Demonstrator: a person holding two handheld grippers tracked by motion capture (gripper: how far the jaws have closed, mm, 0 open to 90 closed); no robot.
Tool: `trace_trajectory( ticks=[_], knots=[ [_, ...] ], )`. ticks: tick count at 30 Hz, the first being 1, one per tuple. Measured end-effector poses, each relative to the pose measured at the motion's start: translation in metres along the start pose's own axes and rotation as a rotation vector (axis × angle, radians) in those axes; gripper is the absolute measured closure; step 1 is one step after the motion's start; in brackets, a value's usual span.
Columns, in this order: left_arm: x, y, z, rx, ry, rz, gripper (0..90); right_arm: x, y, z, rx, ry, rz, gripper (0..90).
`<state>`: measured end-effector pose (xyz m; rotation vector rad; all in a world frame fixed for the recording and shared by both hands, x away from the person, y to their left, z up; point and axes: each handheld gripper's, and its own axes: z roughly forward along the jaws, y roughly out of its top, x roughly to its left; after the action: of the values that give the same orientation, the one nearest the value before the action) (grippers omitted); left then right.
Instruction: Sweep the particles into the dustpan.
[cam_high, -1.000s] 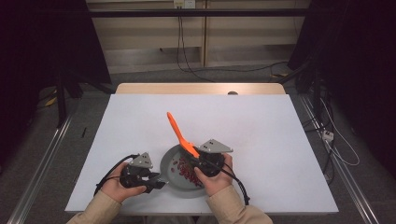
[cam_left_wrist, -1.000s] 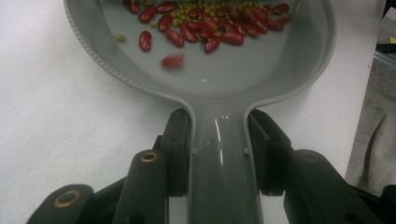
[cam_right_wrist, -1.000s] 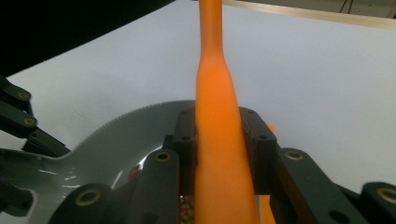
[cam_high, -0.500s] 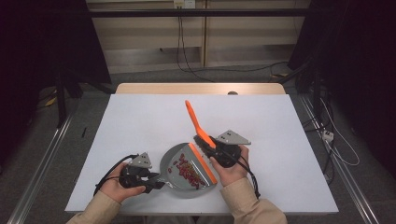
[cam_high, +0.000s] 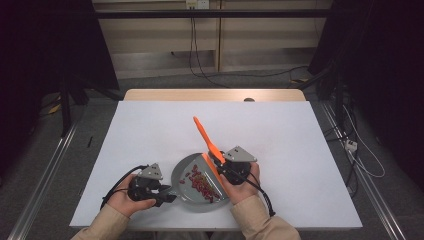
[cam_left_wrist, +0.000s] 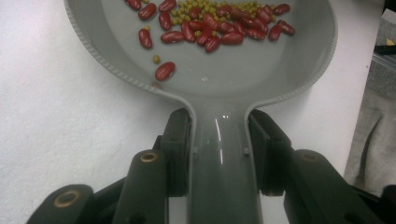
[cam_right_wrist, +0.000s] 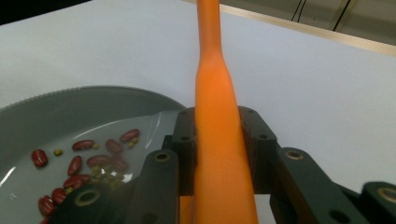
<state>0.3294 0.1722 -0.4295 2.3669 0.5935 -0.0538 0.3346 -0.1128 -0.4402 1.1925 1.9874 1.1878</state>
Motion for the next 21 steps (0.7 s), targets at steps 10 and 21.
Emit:
trace_trajectory(
  ticks=[10, 21],
  knots=[
    [0.0, 0.0, 0.0, -0.004, 0.0, 0.003, 62.4, 0.008, 0.002, -0.002, -0.017, 0.03, 0.036, 71.7],
    [0.0, -0.001, 0.0, -0.006, 0.001, 0.003, 62.4, 0.011, 0.013, -0.007, -0.059, 0.099, 0.081, 71.7]
  ],
)
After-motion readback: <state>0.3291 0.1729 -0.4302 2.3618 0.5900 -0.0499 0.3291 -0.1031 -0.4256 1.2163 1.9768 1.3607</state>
